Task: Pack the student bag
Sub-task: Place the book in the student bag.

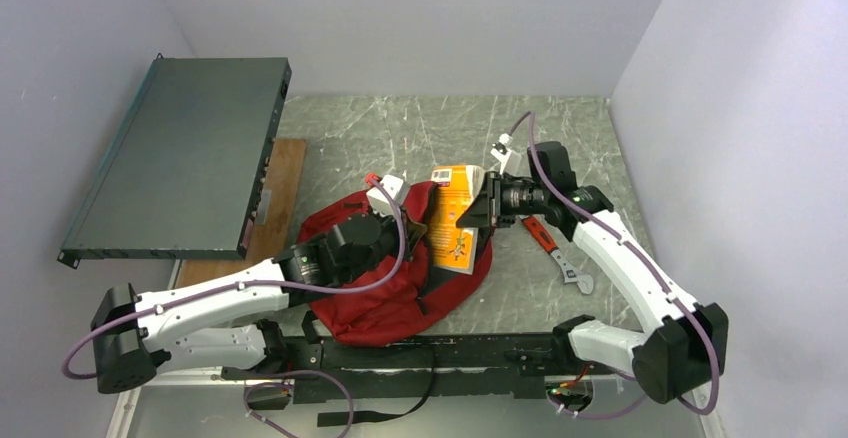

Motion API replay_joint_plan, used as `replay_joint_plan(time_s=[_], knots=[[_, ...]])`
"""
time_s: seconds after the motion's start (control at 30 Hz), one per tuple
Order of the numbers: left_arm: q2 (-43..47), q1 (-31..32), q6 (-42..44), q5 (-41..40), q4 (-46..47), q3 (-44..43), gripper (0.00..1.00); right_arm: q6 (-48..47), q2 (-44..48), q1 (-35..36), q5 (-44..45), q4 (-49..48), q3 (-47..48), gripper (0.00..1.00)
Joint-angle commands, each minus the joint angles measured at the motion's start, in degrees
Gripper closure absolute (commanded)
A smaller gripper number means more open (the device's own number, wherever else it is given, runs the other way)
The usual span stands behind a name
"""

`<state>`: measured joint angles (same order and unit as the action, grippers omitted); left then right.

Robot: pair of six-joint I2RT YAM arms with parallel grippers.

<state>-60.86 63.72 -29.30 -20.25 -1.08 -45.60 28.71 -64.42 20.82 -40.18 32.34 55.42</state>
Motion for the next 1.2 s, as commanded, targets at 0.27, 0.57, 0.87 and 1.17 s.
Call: replay_joint_plan(time_s=[0.27, 0.57, 0.87, 1.17], knots=[[5.77, 0.92, 3.41, 0.32, 8.92, -0.17, 1.00, 3.35, -7.68, -0.17, -16.98, -14.07, -4.25, 1.00], [4.17, 1.14, 4.39, 3.07, 9.49, -1.92, 1.00, 10.02, -19.95, 4.37, -25.29, -31.16, -4.32, 1.00], [5.13, 1.23, 3.87, 0.13, 7.50, -1.57, 1.00, 2.76, -29.55, 5.47, -18.71, -25.20, 3.26, 0.62], [5.58, 1.23, 3.42, 0.09, 7.41, -0.30, 1.00, 3.60, -26.07, 2.59, -14.37, -29.01, -3.91, 0.53]])
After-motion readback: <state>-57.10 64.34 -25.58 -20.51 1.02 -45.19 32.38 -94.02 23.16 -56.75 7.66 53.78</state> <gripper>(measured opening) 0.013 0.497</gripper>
